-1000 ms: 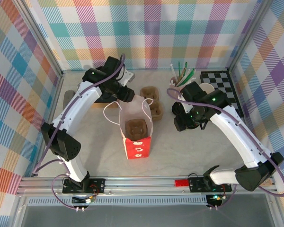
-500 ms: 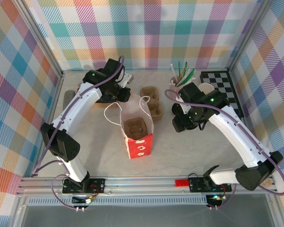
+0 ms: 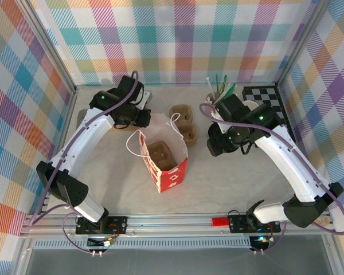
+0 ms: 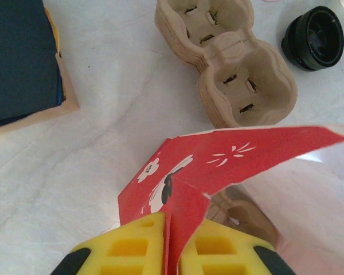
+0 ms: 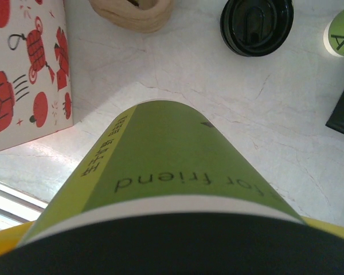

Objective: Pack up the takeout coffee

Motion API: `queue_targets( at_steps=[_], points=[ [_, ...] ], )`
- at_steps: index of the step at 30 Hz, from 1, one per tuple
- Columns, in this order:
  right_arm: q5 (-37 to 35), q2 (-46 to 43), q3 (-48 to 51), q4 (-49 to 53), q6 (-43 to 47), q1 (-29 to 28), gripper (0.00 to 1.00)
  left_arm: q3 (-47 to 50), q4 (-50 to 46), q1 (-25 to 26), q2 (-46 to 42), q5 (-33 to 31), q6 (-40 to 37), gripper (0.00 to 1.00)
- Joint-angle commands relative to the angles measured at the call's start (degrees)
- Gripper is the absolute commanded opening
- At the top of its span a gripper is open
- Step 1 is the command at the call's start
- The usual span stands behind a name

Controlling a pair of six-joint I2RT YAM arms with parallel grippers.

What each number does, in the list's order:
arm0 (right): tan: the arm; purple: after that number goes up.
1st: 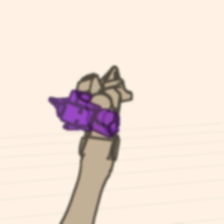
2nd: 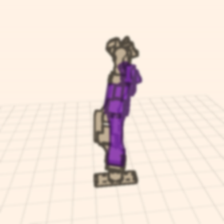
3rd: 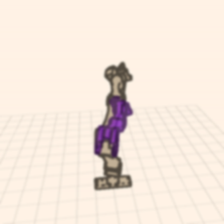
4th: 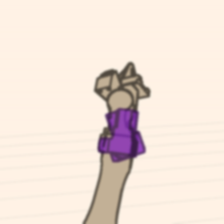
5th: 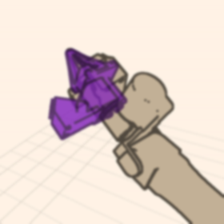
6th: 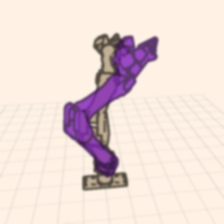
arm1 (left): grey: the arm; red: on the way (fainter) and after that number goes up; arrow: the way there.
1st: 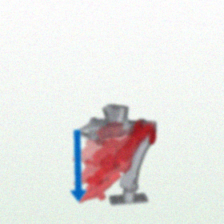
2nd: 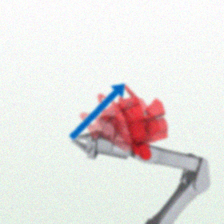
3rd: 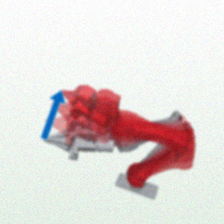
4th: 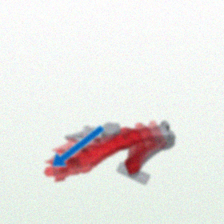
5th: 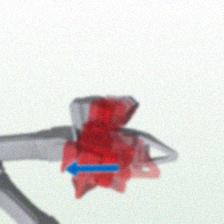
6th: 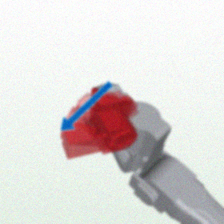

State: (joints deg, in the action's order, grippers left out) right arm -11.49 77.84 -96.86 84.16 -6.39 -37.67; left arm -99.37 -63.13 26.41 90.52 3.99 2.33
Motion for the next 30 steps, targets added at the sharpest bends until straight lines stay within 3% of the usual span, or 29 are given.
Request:
queue_targets(
  at_steps=[1, 13, 30],
  points=[
    [0.0, 1.1, -3.8, 3.9, 1.3, -1.3, 0.63, 2.6, -1.8, -0.4, -2.6, -0.3, 3.8, 0.16],
    [0.0, 7.4, -17.0, 9.1, 0.3, -8.3, 0.63, 5.7, -1.8, -0.4, -8.0, 0.1, 7.3, 0.30],
    [-2.5, 20.5, -41.0, 17.2, -2.2, -21.3, 0.61, 6.7, -0.9, -0.7, -11.9, -2.1, 6.6, 0.39]
  ],
)
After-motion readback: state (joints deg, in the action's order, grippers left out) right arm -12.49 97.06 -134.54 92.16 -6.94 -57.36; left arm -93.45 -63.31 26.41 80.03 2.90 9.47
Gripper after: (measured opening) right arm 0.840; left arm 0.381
